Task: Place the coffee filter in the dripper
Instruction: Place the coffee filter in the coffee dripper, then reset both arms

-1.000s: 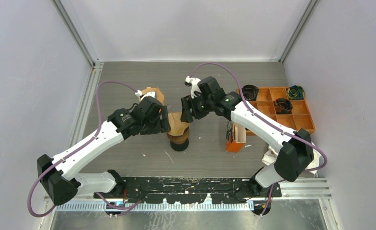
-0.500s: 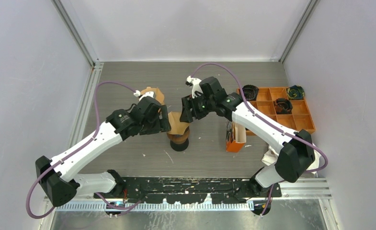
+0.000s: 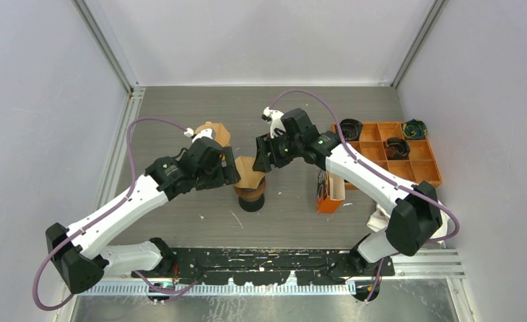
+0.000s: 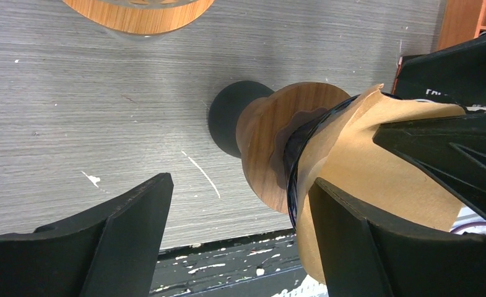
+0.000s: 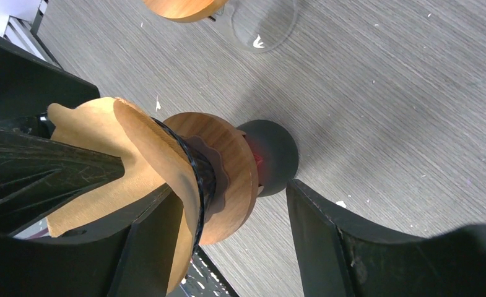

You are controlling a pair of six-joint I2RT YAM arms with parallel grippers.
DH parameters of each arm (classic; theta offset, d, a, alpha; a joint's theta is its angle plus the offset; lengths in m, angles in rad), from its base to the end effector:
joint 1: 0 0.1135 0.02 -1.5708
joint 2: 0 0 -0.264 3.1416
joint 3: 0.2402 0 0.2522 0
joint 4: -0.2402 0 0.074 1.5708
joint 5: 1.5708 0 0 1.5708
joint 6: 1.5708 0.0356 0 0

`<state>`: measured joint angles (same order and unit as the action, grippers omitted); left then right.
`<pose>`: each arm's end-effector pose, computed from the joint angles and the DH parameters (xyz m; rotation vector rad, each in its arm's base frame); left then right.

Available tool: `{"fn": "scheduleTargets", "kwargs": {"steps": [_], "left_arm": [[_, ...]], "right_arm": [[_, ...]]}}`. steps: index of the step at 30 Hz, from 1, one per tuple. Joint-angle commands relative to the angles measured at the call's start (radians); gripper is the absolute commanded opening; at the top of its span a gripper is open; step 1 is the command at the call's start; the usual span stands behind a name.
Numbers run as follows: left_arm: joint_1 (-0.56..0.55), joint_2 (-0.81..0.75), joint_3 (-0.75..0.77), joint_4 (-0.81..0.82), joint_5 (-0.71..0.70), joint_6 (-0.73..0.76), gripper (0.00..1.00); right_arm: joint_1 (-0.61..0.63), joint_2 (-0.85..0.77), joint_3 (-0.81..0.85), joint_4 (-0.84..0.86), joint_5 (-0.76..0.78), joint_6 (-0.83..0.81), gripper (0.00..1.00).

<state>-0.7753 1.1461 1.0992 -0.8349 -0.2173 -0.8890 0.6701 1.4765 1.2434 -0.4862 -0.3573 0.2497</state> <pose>0.1681 -0.1540 0.3185 -0.2380 2.4724 -0.4762 0.2494 0.2135 0.3074 -0.6895 2.2948 0.8671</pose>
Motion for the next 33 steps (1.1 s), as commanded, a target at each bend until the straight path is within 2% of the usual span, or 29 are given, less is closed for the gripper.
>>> {"fn": "scheduleTargets", "kwargs": {"steps": [1, 7, 17, 19, 27, 29, 33], "left_arm": [[0.007, -0.059, -0.026, 0.091, -0.004, -0.031, 0.83], [0.015, -0.106, -0.064, 0.154, 0.001, -0.049, 0.85], [0.03, -0.158, -0.067, 0.167, 0.006, -0.04, 0.87], [0.037, -0.175, -0.065, 0.171, -0.001, -0.025, 0.91], [0.105, -0.246, 0.0, 0.115, -0.08, 0.074, 0.99], [0.122, -0.27, 0.018, 0.089, -0.125, 0.11, 0.99], [0.139, -0.326, 0.042, 0.049, -0.24, 0.197, 0.99]], "right_arm": [[-0.006, -0.054, -0.007, 0.053, -0.02, 0.016, 0.67], [-0.008, -0.076, -0.008, 0.074, -0.046, 0.018, 0.67], [-0.011, -0.112, 0.0, 0.098, -0.066, 0.016, 0.71], [-0.018, -0.13, -0.001, 0.106, -0.057, 0.011, 0.73], [-0.113, -0.242, 0.004, 0.113, 0.03, -0.031, 0.84], [-0.153, -0.283, -0.008, 0.117, 0.083, -0.043, 0.87], [-0.214, -0.381, -0.053, 0.13, 0.258, -0.069, 1.0]]}}
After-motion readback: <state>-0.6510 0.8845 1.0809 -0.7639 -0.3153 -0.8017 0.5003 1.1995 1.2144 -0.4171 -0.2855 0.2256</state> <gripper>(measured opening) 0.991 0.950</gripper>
